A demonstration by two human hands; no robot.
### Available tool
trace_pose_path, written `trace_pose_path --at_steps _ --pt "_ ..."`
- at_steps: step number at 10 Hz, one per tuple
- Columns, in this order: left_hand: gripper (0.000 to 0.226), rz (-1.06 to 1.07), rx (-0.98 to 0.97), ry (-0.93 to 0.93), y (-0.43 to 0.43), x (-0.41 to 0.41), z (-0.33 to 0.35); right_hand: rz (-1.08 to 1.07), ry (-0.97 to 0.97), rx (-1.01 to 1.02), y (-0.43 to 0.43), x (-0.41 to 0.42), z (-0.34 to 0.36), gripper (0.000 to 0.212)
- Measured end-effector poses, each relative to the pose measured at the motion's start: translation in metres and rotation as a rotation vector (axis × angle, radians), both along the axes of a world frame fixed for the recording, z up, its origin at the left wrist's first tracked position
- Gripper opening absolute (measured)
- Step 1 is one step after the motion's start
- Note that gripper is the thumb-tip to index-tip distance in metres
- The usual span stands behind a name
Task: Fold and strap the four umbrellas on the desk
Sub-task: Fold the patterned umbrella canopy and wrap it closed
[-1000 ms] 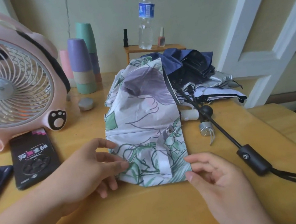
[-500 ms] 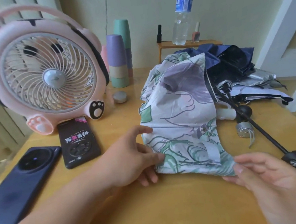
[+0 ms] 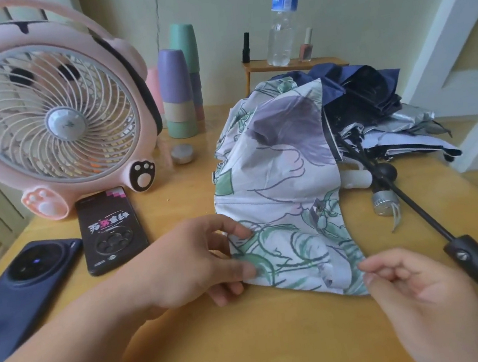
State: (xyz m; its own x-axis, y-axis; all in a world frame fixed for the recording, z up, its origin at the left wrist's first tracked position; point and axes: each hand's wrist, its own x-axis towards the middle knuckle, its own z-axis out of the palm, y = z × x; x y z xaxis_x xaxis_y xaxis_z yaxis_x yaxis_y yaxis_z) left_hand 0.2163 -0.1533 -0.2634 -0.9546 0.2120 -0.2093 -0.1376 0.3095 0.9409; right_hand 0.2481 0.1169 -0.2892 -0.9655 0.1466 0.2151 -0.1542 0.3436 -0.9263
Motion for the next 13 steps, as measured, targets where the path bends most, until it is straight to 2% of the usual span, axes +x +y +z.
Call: trace_pose_path --at_steps 1,3,4,5,6,7,8,9,10,11,12,13 --pt "0.044 -0.030 -0.076 0.002 -0.004 -0.001 0.000 0.001 -0.023 0.041 -0.002 0.001 0.000 0.038" --pt "0.025 -0.031 -0.292 0.054 -0.006 -0.001 0.003 0.004 -0.048 0.206 -0.003 0.002 -0.004 0.035" --pt "0.014 -0.083 -0.506 0.144 -0.004 0.000 0.006 -0.001 -0.090 0.303 -0.002 0.001 -0.007 0.031" --pt "0.008 -0.095 -0.651 0.199 0.003 0.003 0.005 0.078 -0.224 0.409 0.003 -0.003 0.007 0.020" --pt "0.025 -0.060 -0.765 0.320 0.006 0.000 0.001 0.106 -0.324 0.643 0.009 -0.029 0.044 0.004" --pt "0.034 -0.043 -0.777 0.597 -0.002 -0.006 -0.016 0.053 -0.357 0.864 0.012 -0.085 0.070 0.019" --pt "0.040 -0.079 -0.824 0.792 -0.005 -0.011 -0.021 0.054 -0.362 1.010 0.008 -0.136 0.073 0.026" --pt "0.044 -0.211 -0.872 0.857 -0.011 -0.018 -0.031 0.142 -0.359 1.135 0.005 -0.151 0.067 0.019" --pt "0.056 -0.304 -0.898 0.779 -0.015 -0.024 -0.043 0.199 -0.347 1.156 0.006 -0.152 0.061 0.017" --pt "0.064 -0.286 -0.826 0.744 -0.014 -0.025 -0.046 0.229 -0.364 1.163 0.008 -0.154 0.054 0.010" --pt "0.059 -0.216 -0.704 0.753 -0.009 -0.027 -0.041 0.234 -0.332 1.077 0.011 -0.153 0.049 0.014" --pt "0.055 -0.153 -0.620 0.776 -0.008 -0.027 -0.040 0.228 -0.519 1.065 0.007 -0.162 0.050 0.011"
